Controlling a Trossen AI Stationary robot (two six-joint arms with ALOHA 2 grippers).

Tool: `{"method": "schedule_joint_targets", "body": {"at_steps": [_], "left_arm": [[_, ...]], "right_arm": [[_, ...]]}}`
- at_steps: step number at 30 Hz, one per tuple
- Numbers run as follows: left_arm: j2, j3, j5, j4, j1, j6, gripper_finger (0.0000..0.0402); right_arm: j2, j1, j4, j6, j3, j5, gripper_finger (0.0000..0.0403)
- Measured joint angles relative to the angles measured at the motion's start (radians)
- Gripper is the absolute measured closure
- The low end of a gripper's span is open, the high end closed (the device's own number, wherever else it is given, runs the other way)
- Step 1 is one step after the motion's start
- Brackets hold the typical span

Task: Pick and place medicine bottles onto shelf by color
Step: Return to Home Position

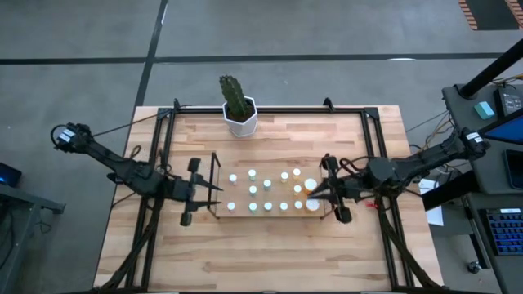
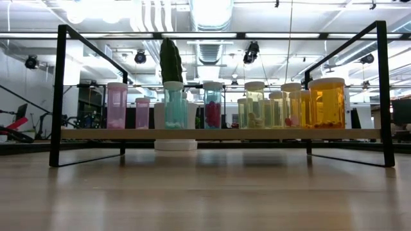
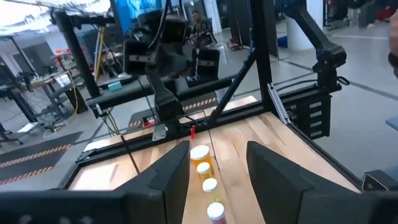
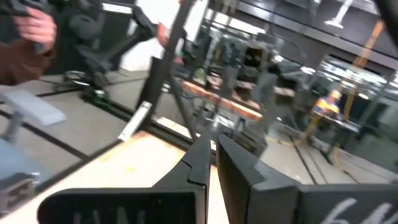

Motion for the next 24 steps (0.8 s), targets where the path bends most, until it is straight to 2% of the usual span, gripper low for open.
{"method": "schedule_joint_targets", "body": {"at_steps": [2,7,14,24], "left_arm": [[-0.043,-0.022,0.000,0.001,0.000,0.015,0.0259],[-0.158,-0.081,-0.015,-0.006,0.000,0.026,0.0259],[-0.288,-0.153,-0.044,0.001,0.000,0.029,0.0259],[-0.374,-0.282,-0.087,0.034,0.000,0.049,0.0259]], "right_arm": [[-0.001,-0.034,0.000,0.009,-0.001,-0.003,0.0385],[-0.039,-0.081,0.001,-0.012,-0.017,-0.095,0.0385],[-0.106,-0.106,0.007,-0.021,-0.074,-0.096,0.0385],[-0.188,-0.141,0.191,0.019,-0.237,-0.096,0.0385]]}}
